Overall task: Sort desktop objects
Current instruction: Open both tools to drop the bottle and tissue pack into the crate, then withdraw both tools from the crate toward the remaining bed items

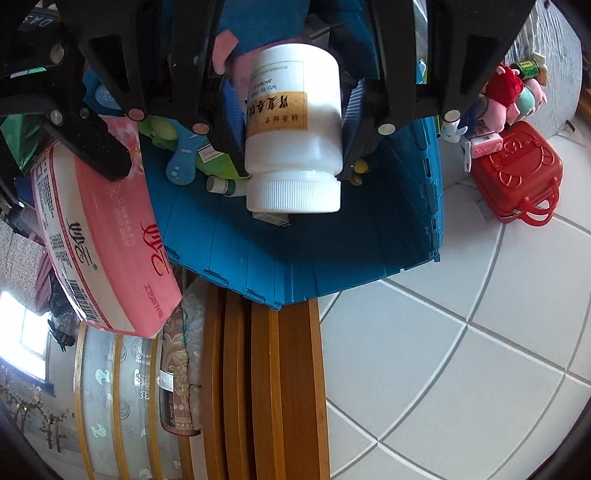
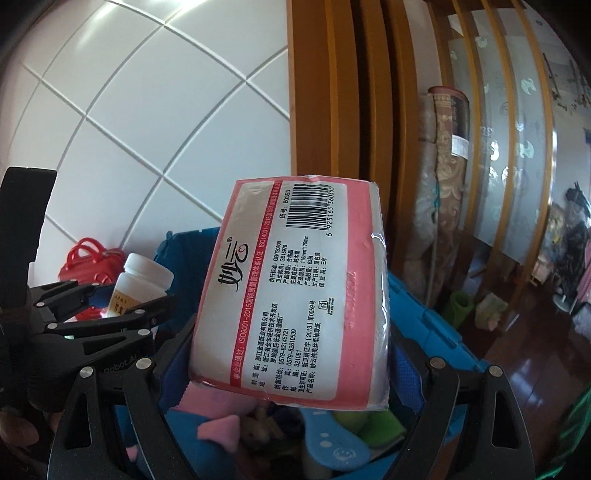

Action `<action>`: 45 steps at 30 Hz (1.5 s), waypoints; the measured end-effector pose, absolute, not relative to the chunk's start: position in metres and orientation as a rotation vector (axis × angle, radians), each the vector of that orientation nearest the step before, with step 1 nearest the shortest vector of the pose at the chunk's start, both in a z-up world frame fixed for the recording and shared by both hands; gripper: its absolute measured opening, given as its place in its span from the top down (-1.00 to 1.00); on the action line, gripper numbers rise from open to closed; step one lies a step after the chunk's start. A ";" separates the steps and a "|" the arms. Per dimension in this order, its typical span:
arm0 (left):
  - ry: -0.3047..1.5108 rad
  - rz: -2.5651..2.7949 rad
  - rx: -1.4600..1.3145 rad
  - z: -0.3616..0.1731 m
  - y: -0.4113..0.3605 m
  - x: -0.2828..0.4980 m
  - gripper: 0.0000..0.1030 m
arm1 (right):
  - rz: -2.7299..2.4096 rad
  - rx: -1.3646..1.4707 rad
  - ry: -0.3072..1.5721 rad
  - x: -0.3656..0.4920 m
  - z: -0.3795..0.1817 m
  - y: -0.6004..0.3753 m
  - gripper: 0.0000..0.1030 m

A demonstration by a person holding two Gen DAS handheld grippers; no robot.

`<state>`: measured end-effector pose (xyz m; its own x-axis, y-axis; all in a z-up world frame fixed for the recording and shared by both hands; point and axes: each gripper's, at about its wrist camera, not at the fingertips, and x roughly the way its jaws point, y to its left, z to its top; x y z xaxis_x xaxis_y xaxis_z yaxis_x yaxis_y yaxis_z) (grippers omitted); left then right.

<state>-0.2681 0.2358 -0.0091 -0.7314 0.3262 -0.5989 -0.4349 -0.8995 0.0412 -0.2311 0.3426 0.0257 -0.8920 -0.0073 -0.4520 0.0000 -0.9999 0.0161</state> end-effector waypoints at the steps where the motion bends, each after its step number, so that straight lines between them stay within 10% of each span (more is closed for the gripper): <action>1: 0.252 2.583 -0.860 -0.011 0.237 -0.270 0.11 | -3.047 0.734 -0.022 -0.236 0.024 0.344 -0.75; 6: 0.249 2.618 -0.882 -0.014 0.236 -0.275 -0.30 | -3.044 0.727 -0.024 -0.251 0.019 0.349 -0.75; 45: 0.064 2.821 -0.889 -0.028 0.046 -0.213 -0.31 | -2.909 0.642 0.036 -0.199 0.030 0.231 -1.00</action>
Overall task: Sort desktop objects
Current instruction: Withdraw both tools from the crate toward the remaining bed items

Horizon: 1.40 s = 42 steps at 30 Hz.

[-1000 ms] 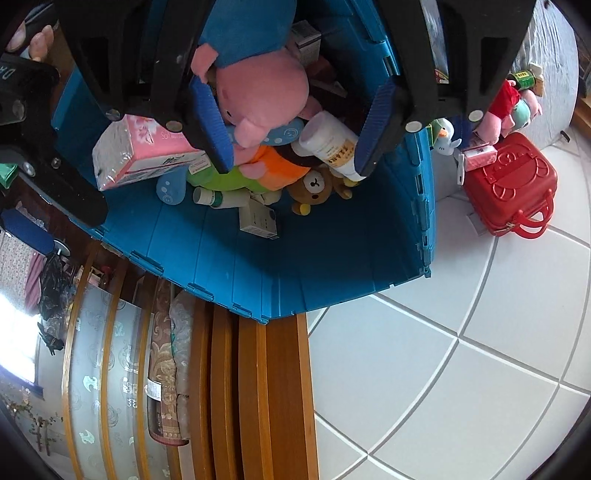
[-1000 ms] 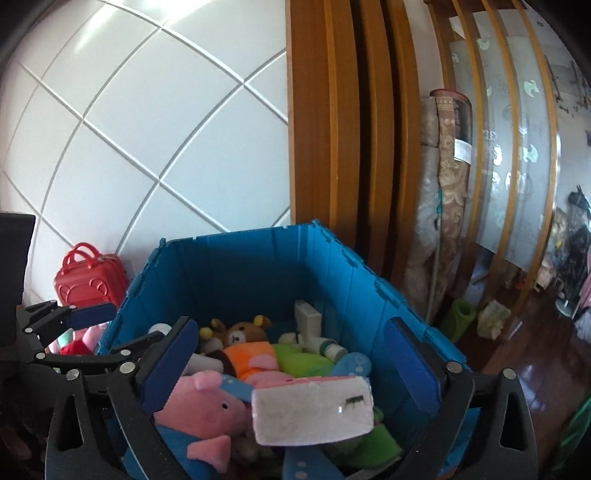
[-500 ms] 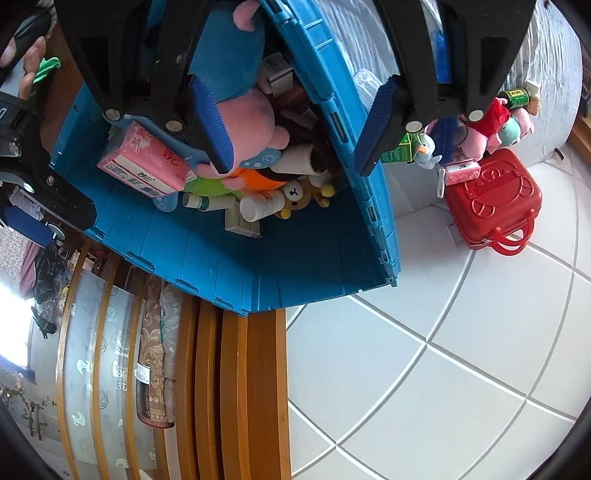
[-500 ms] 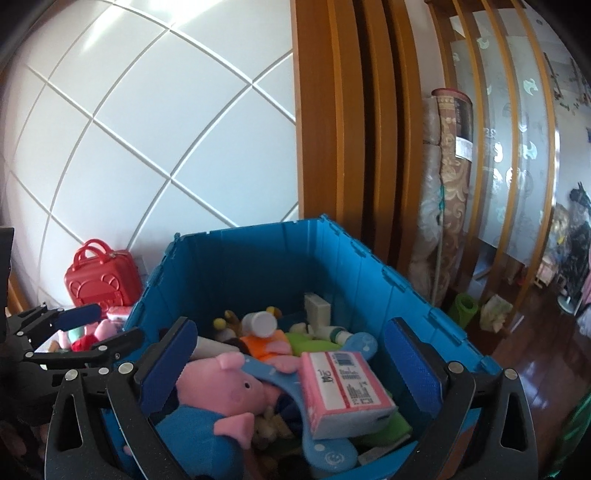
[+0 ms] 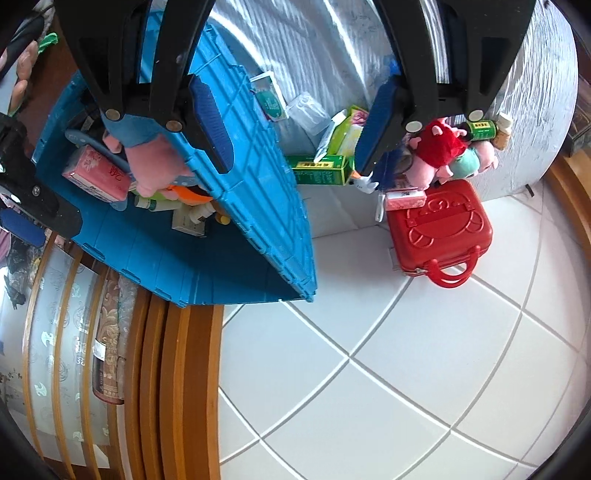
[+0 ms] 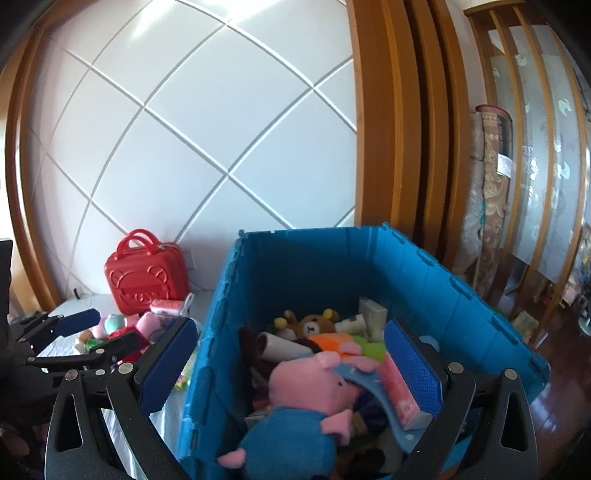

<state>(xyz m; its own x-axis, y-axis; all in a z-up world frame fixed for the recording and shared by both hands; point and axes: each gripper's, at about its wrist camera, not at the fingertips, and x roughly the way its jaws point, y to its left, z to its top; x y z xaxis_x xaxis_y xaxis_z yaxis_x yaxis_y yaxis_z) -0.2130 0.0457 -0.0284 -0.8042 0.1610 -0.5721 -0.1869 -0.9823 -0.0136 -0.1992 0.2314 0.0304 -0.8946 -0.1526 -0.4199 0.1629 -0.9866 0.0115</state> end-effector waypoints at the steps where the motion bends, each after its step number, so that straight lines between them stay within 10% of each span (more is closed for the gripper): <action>1: 0.054 2.833 -0.895 -0.029 0.036 -0.212 -0.31 | -2.898 0.640 0.044 -0.199 0.031 0.222 -1.00; 42: -0.333 3.103 -1.581 -0.190 -0.329 -0.267 -0.31 | -2.312 1.072 0.328 -0.328 -0.118 -0.138 -1.00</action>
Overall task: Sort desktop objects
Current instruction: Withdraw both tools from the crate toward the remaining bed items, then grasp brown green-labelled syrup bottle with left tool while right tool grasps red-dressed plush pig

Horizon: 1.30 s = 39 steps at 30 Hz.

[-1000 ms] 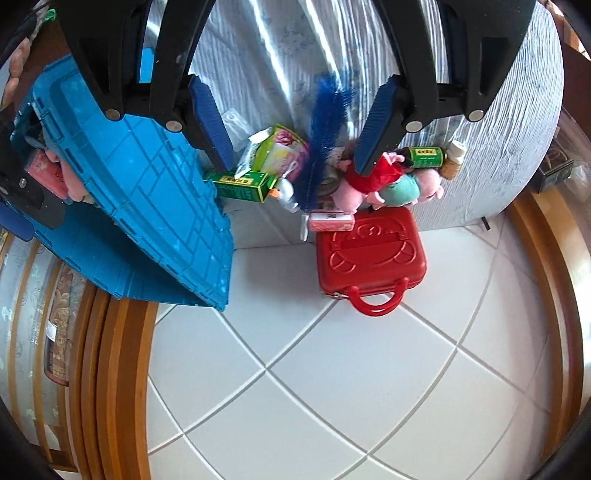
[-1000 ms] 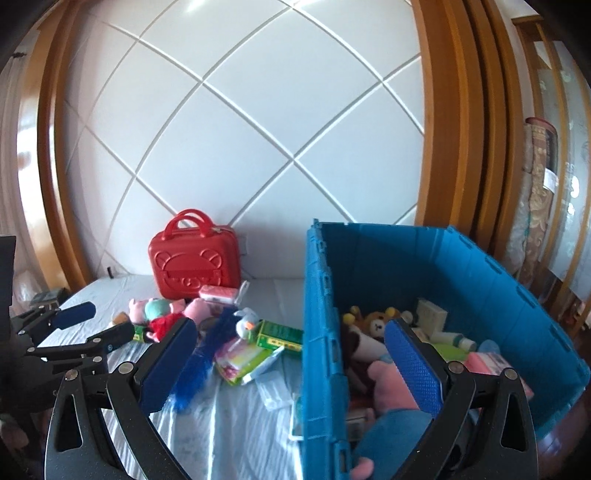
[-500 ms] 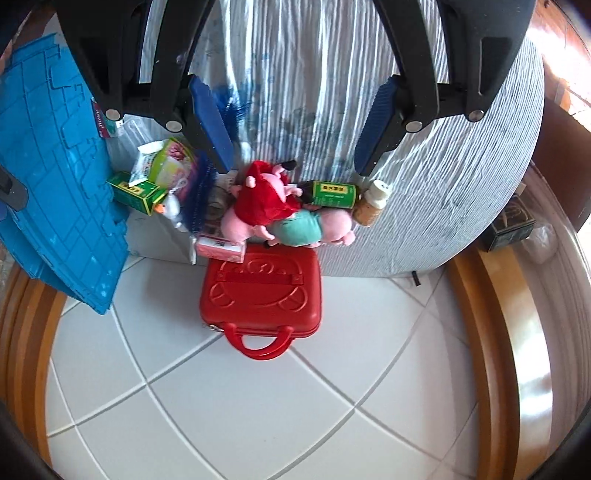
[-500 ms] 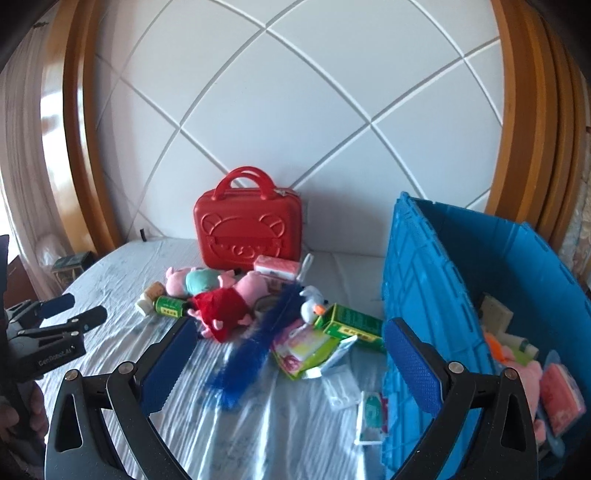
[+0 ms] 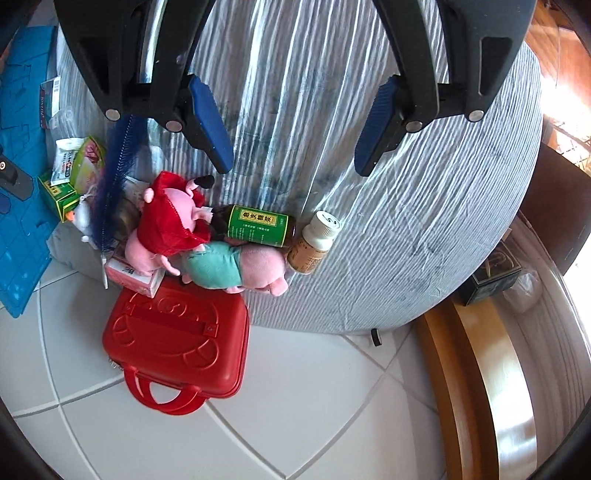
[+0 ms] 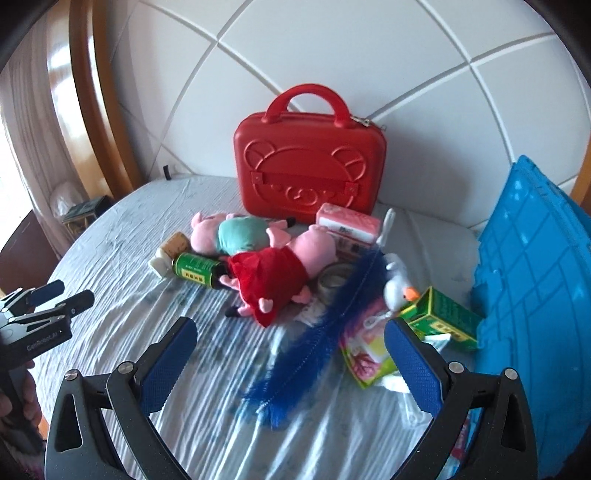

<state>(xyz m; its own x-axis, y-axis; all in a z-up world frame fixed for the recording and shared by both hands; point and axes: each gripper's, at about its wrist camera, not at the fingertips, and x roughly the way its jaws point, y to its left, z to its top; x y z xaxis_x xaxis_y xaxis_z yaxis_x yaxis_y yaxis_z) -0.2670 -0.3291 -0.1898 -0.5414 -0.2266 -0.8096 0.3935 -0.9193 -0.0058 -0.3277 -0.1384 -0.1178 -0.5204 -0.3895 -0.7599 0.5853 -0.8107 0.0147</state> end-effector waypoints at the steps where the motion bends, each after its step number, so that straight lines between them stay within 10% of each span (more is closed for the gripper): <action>1: 0.270 -2.466 1.276 -0.197 -0.331 -0.275 -0.31 | -2.298 1.092 0.330 -0.335 -0.126 -0.146 -1.00; 26: 0.125 -2.447 1.447 -0.321 -0.377 -0.475 -0.31 | -2.097 1.343 0.459 -0.441 -0.275 -0.239 -1.00; 30: 0.052 -2.425 1.399 -0.327 -0.375 -0.466 -0.74 | -2.058 1.394 0.471 -0.443 -0.299 -0.246 -1.00; 39: 0.138 -2.390 1.488 -0.335 -0.371 -0.420 -0.76 | -2.132 1.396 0.439 -0.448 -0.309 -0.242 -1.00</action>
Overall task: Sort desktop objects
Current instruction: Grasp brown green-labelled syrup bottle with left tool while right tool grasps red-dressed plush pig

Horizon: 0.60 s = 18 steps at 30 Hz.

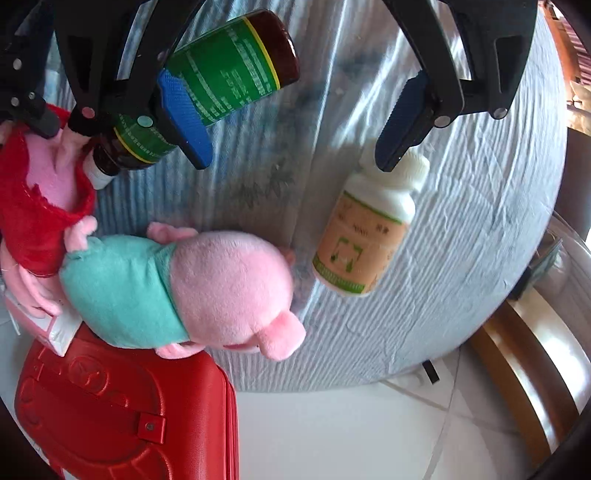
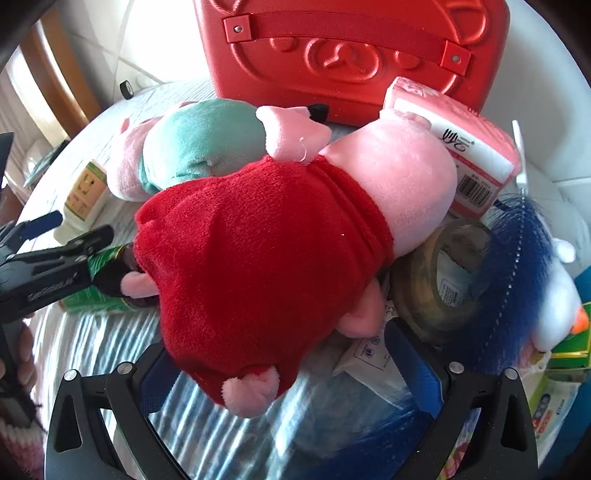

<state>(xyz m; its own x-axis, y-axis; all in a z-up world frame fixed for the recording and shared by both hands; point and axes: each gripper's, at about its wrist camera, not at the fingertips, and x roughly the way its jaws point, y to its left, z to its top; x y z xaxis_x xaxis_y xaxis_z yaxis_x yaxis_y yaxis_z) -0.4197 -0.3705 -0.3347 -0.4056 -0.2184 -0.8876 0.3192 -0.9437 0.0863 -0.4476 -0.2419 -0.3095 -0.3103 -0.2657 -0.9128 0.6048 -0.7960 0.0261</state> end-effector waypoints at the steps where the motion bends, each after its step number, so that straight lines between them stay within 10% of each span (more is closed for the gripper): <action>1: 0.159 -2.395 1.499 -0.335 -0.368 -0.413 -0.76 | -2.137 1.390 0.452 -0.446 -0.308 -0.243 -1.00; 18: 0.163 -2.531 1.648 -0.326 -0.304 -0.376 -0.76 | -2.134 1.414 0.411 -0.424 -0.299 -0.217 -1.00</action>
<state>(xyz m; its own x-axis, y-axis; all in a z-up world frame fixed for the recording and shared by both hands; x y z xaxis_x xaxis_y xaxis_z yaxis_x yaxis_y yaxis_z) -0.3764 -0.3036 -0.3259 -0.4015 -0.0391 -0.9150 0.1563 -0.9874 -0.0265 -0.4237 -0.2174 -0.2989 -0.3019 -0.2687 -0.9147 0.5895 -0.8067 0.0424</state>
